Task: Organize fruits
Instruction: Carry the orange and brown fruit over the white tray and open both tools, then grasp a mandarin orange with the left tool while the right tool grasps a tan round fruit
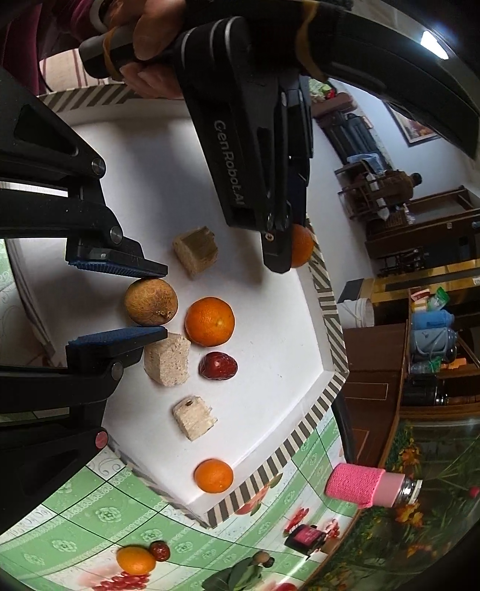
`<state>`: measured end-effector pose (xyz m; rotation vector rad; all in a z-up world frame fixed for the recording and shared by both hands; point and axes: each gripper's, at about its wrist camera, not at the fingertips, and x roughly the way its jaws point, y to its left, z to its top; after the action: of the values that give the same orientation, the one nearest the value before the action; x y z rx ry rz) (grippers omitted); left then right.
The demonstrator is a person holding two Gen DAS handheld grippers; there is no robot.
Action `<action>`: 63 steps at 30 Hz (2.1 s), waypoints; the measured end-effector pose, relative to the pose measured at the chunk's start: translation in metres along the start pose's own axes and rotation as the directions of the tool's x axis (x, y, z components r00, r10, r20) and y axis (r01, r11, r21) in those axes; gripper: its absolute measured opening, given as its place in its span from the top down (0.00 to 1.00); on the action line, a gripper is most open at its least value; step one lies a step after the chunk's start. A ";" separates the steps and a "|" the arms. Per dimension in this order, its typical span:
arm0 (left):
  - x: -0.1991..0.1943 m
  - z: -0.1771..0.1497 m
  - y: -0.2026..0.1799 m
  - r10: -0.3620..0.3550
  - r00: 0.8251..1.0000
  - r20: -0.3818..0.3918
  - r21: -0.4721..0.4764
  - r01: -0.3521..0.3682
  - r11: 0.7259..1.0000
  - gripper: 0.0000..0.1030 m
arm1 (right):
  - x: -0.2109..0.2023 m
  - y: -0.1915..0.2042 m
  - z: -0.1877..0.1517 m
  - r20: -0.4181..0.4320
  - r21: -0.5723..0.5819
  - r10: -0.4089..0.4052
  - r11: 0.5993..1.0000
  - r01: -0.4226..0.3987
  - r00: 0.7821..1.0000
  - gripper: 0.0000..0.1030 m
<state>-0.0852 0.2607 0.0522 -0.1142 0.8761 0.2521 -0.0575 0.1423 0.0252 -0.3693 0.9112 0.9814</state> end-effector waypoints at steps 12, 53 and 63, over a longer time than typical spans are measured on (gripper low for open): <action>0.010 0.002 -0.001 -0.011 0.999 -0.048 0.006 0.011 1.000 0.70 | 0.016 0.003 0.001 -0.037 -0.032 -0.051 0.998 0.050 0.998 0.75; -0.037 0.009 -0.121 -0.097 0.991 0.094 0.111 0.087 0.990 0.41 | -0.115 -0.133 -0.094 0.107 0.371 -0.257 0.906 0.201 0.960 0.63; -0.017 0.008 -0.175 -0.207 0.978 -0.005 0.138 0.206 0.969 0.41 | -0.125 -0.181 -0.117 0.043 0.422 -0.329 0.862 0.281 0.943 0.63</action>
<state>-0.0434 0.0910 0.0700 -0.0750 0.8628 -0.0028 0.0063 -0.0982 0.0349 -0.0908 0.8956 0.4918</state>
